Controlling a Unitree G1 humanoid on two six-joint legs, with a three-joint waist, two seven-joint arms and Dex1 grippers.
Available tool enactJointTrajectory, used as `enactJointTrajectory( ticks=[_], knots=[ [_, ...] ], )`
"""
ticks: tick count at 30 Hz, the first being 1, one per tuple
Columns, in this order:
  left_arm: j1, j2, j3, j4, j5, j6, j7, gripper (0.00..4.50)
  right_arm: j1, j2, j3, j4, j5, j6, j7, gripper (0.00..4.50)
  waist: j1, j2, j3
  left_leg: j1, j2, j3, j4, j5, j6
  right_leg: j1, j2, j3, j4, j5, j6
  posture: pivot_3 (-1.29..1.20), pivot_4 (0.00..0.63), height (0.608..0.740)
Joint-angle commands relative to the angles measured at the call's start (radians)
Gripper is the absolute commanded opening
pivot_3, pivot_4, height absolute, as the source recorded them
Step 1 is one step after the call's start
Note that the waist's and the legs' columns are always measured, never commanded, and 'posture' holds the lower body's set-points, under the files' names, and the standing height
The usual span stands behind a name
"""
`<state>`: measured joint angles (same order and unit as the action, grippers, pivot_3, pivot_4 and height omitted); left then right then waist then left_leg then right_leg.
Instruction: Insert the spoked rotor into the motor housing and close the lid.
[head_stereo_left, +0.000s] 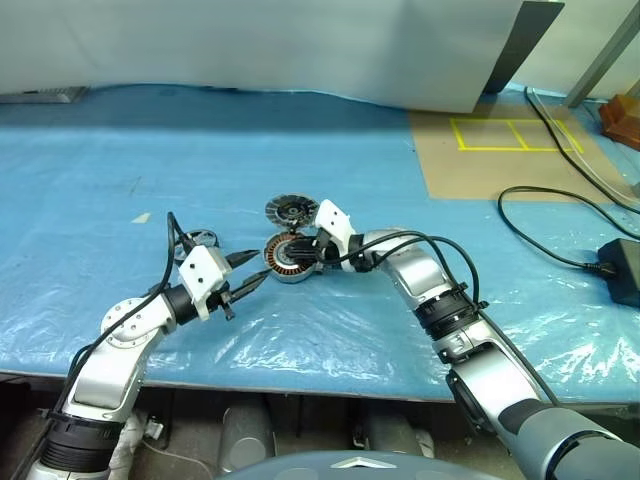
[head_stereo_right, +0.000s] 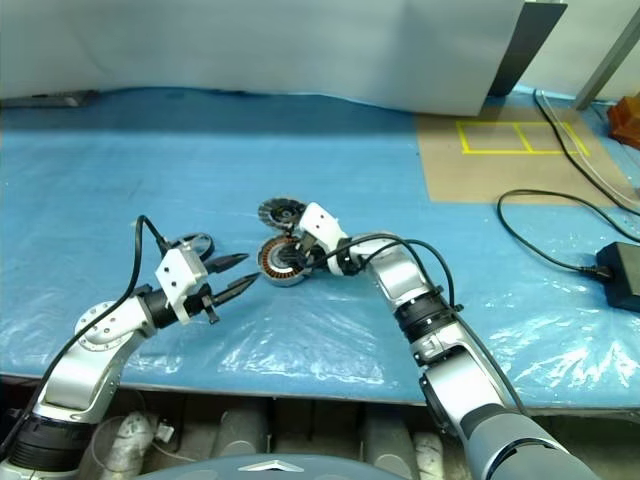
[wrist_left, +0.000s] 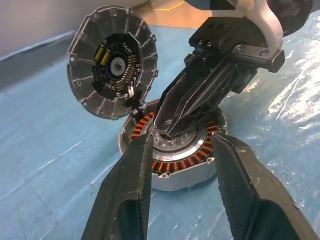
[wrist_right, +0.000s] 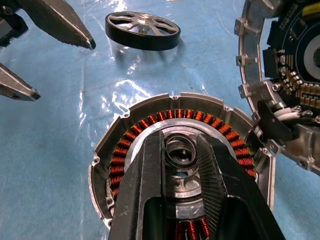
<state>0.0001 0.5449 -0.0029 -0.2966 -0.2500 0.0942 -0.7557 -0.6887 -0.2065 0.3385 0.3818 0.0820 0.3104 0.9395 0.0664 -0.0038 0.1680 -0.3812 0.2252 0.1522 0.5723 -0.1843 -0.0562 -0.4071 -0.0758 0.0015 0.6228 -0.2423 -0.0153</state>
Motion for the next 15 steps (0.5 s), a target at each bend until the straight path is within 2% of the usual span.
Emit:
enactJointTrajectory(
  ticks=[1, 7, 14, 15],
  knots=[
    [-0.015, 0.014, 0.016, -0.069, -0.006, 0.031, 0.017, 1.94, -0.025, 0.001, 0.002, -0.002, -0.008, -0.016, 0.013, 0.54, 0.0, 0.0, 0.0, 0.0, 0.0, 0.0, 0.0, 0.0, 0.0, 0.0, 0.0, 0.0, 0.0, 0.0, 0.0, 0.0, 0.15, 0.74],
    [-0.017, 0.018, 0.025, -0.085, -0.008, 0.061, 0.032, 1.94, -0.024, 0.004, 0.001, 0.015, -0.029, -0.037, 0.01, 0.54, 0.0, 0.0, 0.0, 0.0, 0.0, 0.0, 0.001, 0.0, 0.0, 0.0, 0.0, 0.0, 0.0, 0.0, 0.0, 0.0, 0.15, 0.74],
    [-0.003, 0.027, 0.046, -0.012, -0.009, 0.005, 0.002, 1.94, -0.017, 0.009, 0.001, 0.024, -0.046, -0.061, -0.002, 0.54, 0.0, 0.0, 0.0, 0.0, 0.0, 0.0, 0.001, 0.0, 0.0, 0.0, 0.0, 0.0, 0.0, 0.0, 0.0, 0.0, 0.15, 0.74],
    [-0.003, 0.029, 0.049, 0.002, -0.01, -0.006, -0.004, 1.94, -0.014, 0.01, 0.0, 0.021, -0.047, -0.07, -0.003, 0.89, 0.0, 0.0, 0.0, 0.0, 0.0, 0.0, 0.001, 0.0, 0.0, 0.0, 0.0, 0.0, 0.0, 0.0, 0.0, 0.0, 0.15, 0.74]
  ],
)
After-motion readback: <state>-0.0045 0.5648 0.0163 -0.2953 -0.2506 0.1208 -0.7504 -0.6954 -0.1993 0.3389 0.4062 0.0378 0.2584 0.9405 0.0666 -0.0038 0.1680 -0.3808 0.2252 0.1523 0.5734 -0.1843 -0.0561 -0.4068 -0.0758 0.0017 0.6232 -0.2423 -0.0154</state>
